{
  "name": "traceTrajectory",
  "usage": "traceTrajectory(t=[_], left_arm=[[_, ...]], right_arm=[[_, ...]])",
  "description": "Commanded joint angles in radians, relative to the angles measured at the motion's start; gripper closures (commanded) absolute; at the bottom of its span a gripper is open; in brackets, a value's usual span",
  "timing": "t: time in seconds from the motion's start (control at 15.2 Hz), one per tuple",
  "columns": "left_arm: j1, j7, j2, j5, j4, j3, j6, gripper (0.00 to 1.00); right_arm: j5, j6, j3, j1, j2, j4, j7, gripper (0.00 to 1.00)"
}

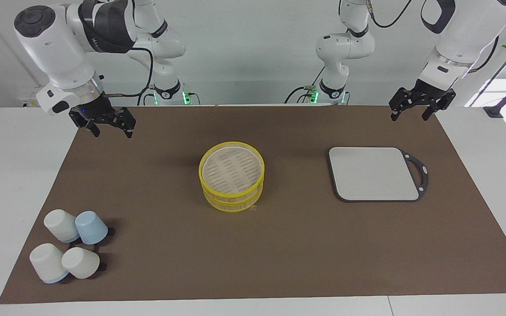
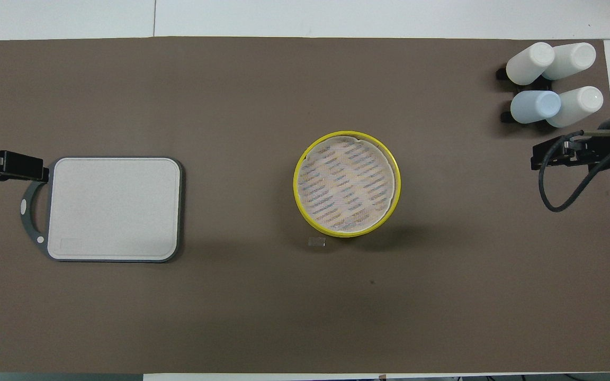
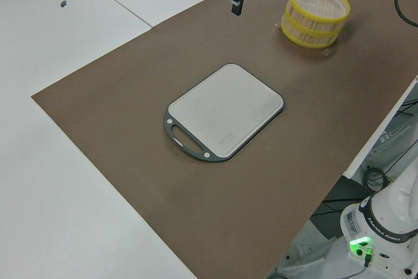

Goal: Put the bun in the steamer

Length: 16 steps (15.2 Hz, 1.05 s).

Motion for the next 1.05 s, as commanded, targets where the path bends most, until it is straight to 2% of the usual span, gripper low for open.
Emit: traceTrajectory(t=[0.0,0.26,0.99], left_arm=[[0.008,0.012,-0.024,0.017,-0.024,-0.007,0.021,0.0],[0.008,0.011,-0.024,0.017,-0.026,-0.008,0.021,0.0],[0.009,0.011,-0.024,0.017,-0.024,-0.008,0.021,0.0]], right_arm=[[0.006,0.013,0.001,0.003,0.003,0.024,-0.009,0.0],[0.006,0.019,0.002,0.003,0.006,0.054,-0.01,0.0],[0.006,0.016,0.004,0.003,0.006,0.058,-0.012,0.0]])
